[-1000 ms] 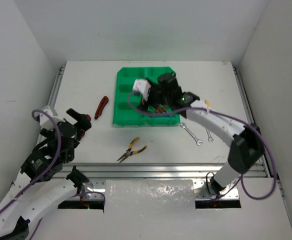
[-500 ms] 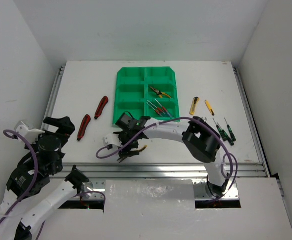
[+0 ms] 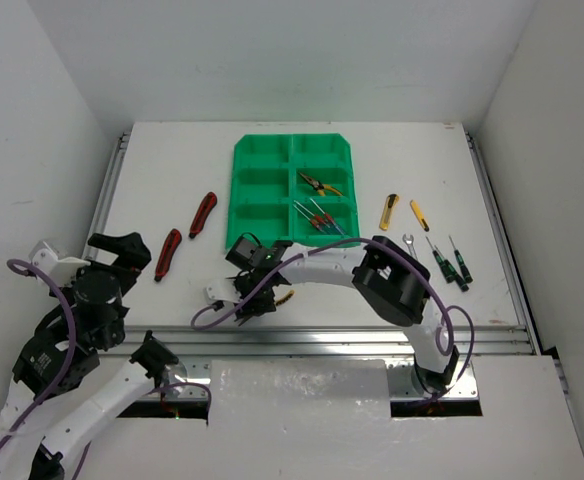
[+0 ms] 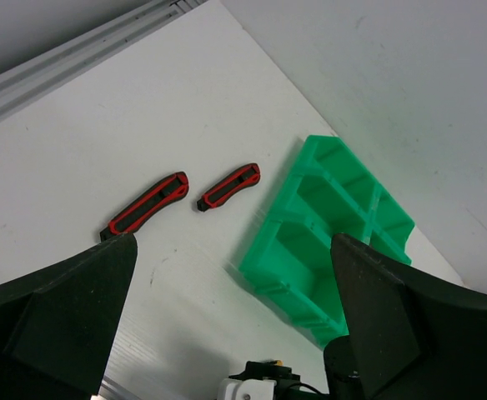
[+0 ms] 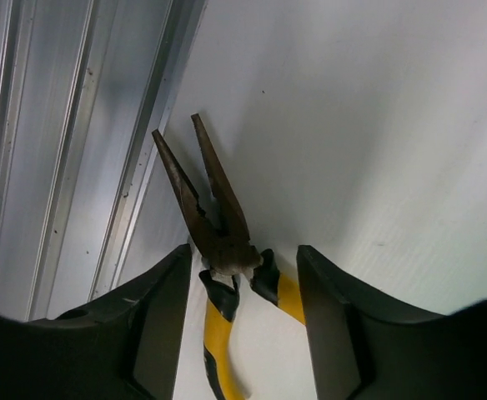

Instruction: Sort the tools into containers

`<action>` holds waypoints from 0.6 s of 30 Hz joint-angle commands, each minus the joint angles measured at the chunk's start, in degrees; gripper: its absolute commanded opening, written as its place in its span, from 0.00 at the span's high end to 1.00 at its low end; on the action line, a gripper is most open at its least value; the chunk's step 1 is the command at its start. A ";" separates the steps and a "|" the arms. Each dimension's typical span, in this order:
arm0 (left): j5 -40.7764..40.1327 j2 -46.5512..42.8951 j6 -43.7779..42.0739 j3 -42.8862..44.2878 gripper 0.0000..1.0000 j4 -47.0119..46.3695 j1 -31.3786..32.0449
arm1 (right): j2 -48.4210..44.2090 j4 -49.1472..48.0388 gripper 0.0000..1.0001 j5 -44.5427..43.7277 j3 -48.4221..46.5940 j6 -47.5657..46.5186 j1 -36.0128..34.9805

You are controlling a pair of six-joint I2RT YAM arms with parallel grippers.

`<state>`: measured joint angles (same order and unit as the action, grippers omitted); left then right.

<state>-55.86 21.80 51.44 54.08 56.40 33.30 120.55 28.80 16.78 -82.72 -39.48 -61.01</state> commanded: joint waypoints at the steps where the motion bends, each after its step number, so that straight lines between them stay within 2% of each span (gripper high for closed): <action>1: 0.05 -1.15 -0.99 -0.03 0.00 -2.17 -0.43 | 1.08 -1.12 0.47 1.42 -0.07 -0.77 -0.60; 5: -0.39 -1.24 -0.29 0.14 0.00 -1.38 -0.43 | 4.25 1.43 0.66 1.86 -2.18 -1.12 -0.60; 9: -0.13 -1.06 -0.55 0.14 0.00 -1.65 -0.43 | 5.48 1.00 0.72 1.24 -1.22 -1.30 -0.42; 11: -0.04 -0.80 -0.81 0.14 0.00 -1.65 -0.43 | 5.66 0.12 0.81 1.15 -0.60 -1.12 -0.51; 14: -0.04 -0.53 -0.99 0.14 0.00 -1.73 -0.43 | 4.79 -2.94 1.00 -0.33 1.23 -0.34 -0.51; 18: 0.13 -0.80 -1.25 0.06 0.00 -1.91 -0.43 | -2.23 -13.29 1.00 -0.25 6.77 2.91 -0.25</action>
<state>-55.86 20.93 51.24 54.06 56.36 33.30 120.53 22.65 18.39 -80.20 -38.20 -61.23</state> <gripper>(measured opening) 0.996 0.337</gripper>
